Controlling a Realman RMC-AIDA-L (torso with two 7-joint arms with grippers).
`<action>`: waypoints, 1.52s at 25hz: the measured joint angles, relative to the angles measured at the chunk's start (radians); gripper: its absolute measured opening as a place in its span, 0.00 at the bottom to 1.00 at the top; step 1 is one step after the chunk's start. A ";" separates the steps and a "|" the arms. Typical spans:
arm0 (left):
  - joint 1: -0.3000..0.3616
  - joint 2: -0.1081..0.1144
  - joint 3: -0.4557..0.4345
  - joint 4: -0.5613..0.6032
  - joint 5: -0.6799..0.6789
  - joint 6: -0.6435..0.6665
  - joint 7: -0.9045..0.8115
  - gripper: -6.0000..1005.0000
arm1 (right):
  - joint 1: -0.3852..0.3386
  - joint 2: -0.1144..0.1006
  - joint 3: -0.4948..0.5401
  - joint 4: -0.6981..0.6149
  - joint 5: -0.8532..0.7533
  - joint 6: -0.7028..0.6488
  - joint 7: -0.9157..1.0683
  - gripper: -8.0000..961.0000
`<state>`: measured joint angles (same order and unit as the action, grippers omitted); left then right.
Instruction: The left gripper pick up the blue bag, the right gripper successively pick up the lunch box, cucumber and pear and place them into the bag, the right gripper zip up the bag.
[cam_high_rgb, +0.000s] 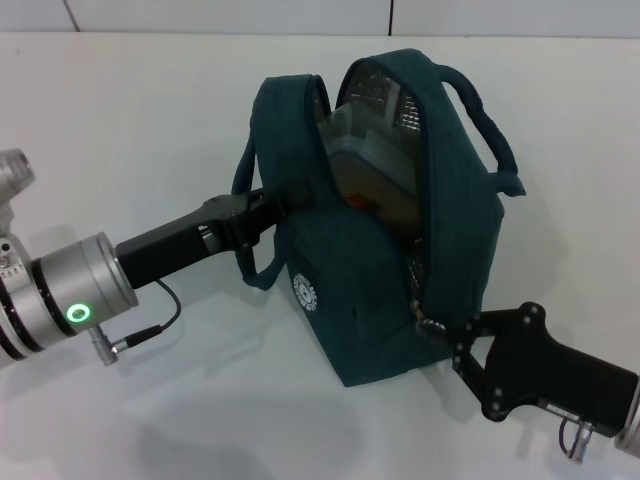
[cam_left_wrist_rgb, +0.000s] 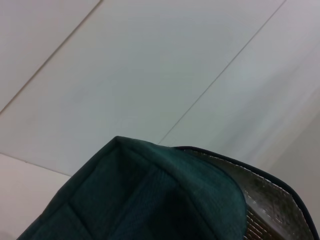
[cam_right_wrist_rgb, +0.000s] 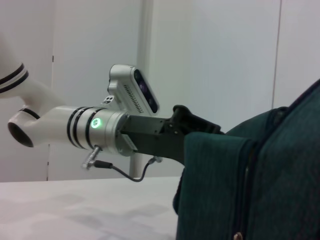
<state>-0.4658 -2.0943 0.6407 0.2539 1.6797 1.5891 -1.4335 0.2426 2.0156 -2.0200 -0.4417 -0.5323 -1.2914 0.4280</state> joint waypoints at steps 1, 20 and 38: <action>-0.001 0.000 0.000 0.000 0.000 0.000 0.000 0.13 | 0.000 0.000 0.004 0.000 0.000 0.000 0.000 0.08; 0.007 -0.002 0.003 -0.016 0.001 0.017 -0.001 0.14 | 0.002 -0.002 0.098 0.080 0.000 -0.268 -0.016 0.02; 0.067 0.009 -0.006 0.018 -0.146 0.058 0.040 0.85 | 0.094 0.005 0.097 -0.009 0.008 -0.206 -0.009 0.02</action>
<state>-0.3989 -2.0853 0.6350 0.2719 1.5335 1.6470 -1.3939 0.3370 2.0202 -1.9232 -0.4505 -0.5247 -1.4976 0.4193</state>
